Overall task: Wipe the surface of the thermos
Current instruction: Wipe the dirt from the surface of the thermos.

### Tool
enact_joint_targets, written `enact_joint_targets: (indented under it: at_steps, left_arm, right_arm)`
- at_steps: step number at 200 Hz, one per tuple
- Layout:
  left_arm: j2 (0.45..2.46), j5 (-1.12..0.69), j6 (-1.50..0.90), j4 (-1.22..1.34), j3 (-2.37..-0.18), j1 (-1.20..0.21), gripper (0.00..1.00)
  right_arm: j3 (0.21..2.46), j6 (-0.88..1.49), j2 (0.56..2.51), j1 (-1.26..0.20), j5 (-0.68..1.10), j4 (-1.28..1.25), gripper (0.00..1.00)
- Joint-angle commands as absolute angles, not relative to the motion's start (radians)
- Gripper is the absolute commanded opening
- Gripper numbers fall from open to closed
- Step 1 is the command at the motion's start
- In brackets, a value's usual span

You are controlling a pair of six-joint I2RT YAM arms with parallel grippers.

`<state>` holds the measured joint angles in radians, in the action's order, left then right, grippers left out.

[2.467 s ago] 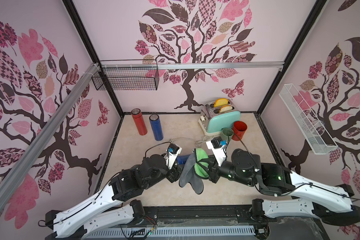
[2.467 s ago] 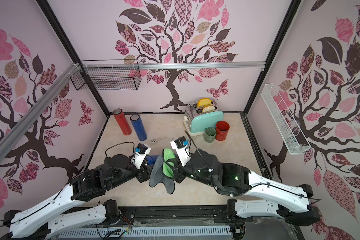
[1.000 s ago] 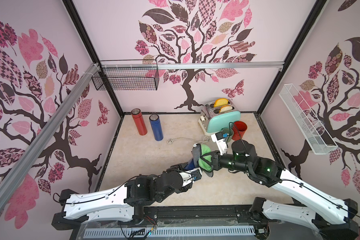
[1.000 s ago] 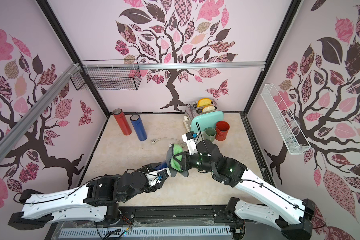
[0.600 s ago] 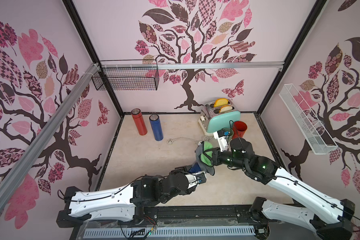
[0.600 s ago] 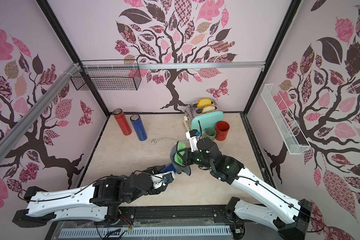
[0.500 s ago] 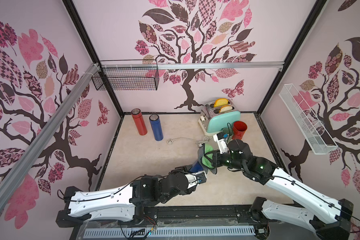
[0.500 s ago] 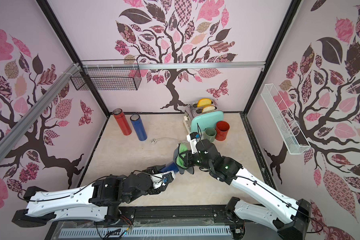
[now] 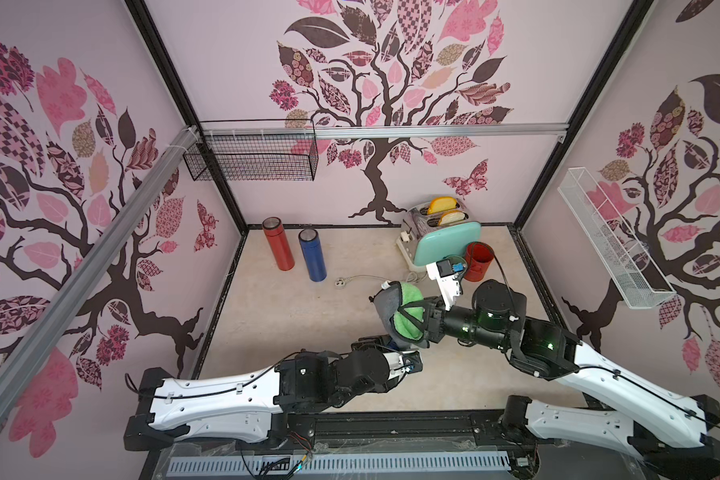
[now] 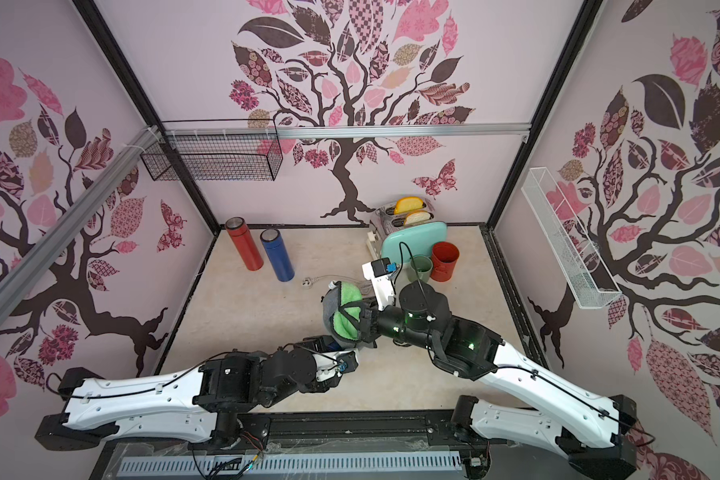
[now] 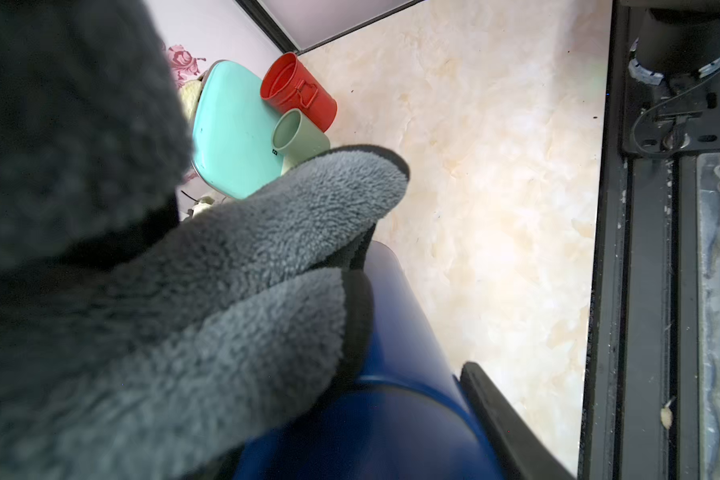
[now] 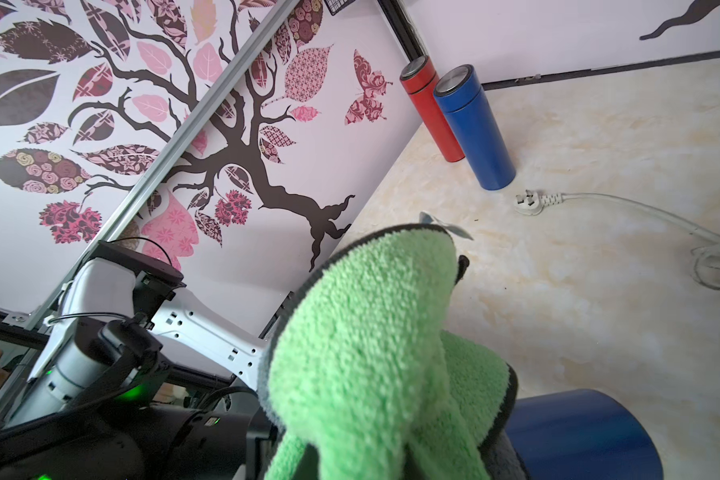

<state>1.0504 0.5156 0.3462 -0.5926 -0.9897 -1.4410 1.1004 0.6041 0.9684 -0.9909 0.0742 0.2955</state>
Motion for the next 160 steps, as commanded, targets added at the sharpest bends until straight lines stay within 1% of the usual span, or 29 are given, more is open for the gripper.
enact_joint_targets:
  at_steps: [1,39,57,74,87,108,128,143,160]
  left_arm:
    - [1.048,0.524,0.374,-0.540,-1.047,-1.451,0.00]
    - [1.060,0.549,0.374,-0.589,-1.071,-1.468,0.00]
    - [1.067,0.541,0.372,-0.586,-1.069,-1.472,0.00]
    - [1.083,0.537,0.376,-0.586,-1.066,-1.473,0.00]
    - [1.103,0.532,0.382,-0.595,-1.068,-1.474,0.00]
    - [1.128,0.523,0.394,-0.612,-1.072,-1.476,0.00]
    - [1.145,0.522,0.409,-0.617,-1.082,-1.479,0.00]
    - [1.156,0.523,0.413,-0.623,-1.102,-1.482,0.00]
    - [1.162,0.523,0.410,-0.622,-1.119,-1.486,0.00]
  right_arm:
    - [1.069,0.578,1.000,-0.915,0.120,0.305,0.00]
    - [1.002,0.552,0.990,-0.862,0.115,0.336,0.00]
    - [0.996,0.554,0.990,-0.860,0.160,0.339,0.00]
    - [1.011,0.579,0.992,-0.859,0.237,0.328,0.00]
    - [1.033,0.603,0.983,-0.876,0.266,0.306,0.00]
    - [1.122,0.577,0.992,-0.957,0.221,0.338,0.00]
    - [1.145,0.568,1.023,-0.962,0.288,0.327,0.00]
    - [1.122,0.571,1.048,-0.917,0.357,0.311,0.00]
    - [1.052,0.611,1.060,-0.809,0.470,0.272,0.00]
